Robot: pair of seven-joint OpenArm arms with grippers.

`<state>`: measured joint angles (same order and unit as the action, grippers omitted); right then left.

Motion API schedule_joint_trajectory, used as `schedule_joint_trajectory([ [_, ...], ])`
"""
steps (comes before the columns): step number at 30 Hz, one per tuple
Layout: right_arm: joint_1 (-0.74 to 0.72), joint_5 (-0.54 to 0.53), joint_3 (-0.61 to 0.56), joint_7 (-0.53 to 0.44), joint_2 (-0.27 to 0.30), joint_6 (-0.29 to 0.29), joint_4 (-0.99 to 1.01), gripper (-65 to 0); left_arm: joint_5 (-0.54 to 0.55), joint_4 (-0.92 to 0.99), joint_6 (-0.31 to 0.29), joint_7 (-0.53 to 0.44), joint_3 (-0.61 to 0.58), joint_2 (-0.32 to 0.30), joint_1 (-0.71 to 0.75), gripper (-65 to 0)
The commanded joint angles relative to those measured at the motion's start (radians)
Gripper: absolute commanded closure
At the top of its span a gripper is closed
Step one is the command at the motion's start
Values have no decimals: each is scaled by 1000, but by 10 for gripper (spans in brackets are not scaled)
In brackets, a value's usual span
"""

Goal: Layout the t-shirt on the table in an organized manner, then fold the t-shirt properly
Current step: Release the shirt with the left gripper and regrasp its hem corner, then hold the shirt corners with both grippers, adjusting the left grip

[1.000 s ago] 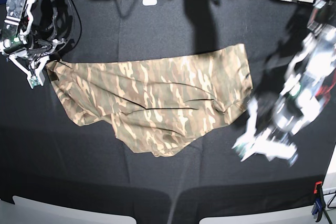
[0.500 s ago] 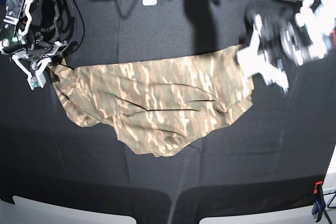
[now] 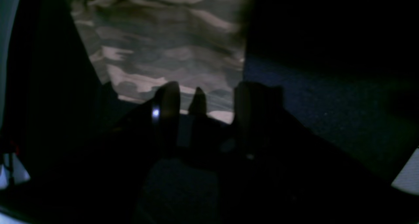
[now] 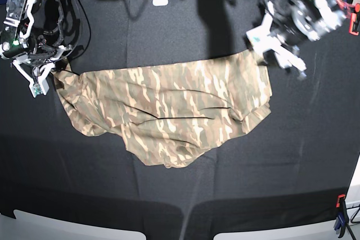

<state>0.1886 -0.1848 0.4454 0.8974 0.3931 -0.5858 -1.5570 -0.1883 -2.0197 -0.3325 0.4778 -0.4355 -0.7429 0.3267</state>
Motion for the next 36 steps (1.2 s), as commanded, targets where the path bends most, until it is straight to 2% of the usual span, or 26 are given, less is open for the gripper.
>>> schedule_joint_trajectory([
  [1, -11, -10, 6, -19, 17, 2, -15, 0, -26, -17, 11, -16, 8, 1, 8, -265],
  [8, -11, -10, 6, -19, 17, 2, -15, 0, -217, 77, 16, -61, 8, 68, 23, -265],
  [9, -11, -10, 6, -19, 17, 2, -15, 0, -235, 100, 29, -64, 8, 76, 23, -265],
  [12, -11, -11, 6, -19, 17, 2, -15, 0, -296, 163, 135, -64, 8, 99, 22, -265],
  [15, -11, -11, 6, -23, 17, 2, -15, 0, -351, 193, 142, -108, 8, 99, 23, -265],
  [20, -11, -65, 6, -24, 17, -1, -15, 0, -368, 196, 148, -165, 8, 100, 23, -262],
  [21, -12, -74, 6, -24, 17, -2, -15, 0, -384, 196, 168, -183, 8, 100, 23, -252],
  [24, -11, -85, 6, -24, 17, -2, -15, 0, -459, 196, 294, -207, 8, 100, 22, -216],
  [25, -11, -85, 6, -24, 17, -2, -15, 0, -478, 196, 314, -207, 8, 99, 22, -202],
  [27, -11, -85, 6, -24, 17, -2, -15, 0, -483, 196, 313, -207, 8, 100, 23, -176],
  [34, -12, -85, 6, -26, 17, -2, -15, 0, -431, 196, 313, -210, 8, 100, 26, -173],
  [35, -12, -85, 6, -26, 17, -2, -15, 0, -432, 196, 313, -211, 8, 100, 26, -157],
  [36, -12, -85, 6, -26, 17, -2, -15, 0, -431, 196, 313, -210, 8, 100, 25, -107],
])
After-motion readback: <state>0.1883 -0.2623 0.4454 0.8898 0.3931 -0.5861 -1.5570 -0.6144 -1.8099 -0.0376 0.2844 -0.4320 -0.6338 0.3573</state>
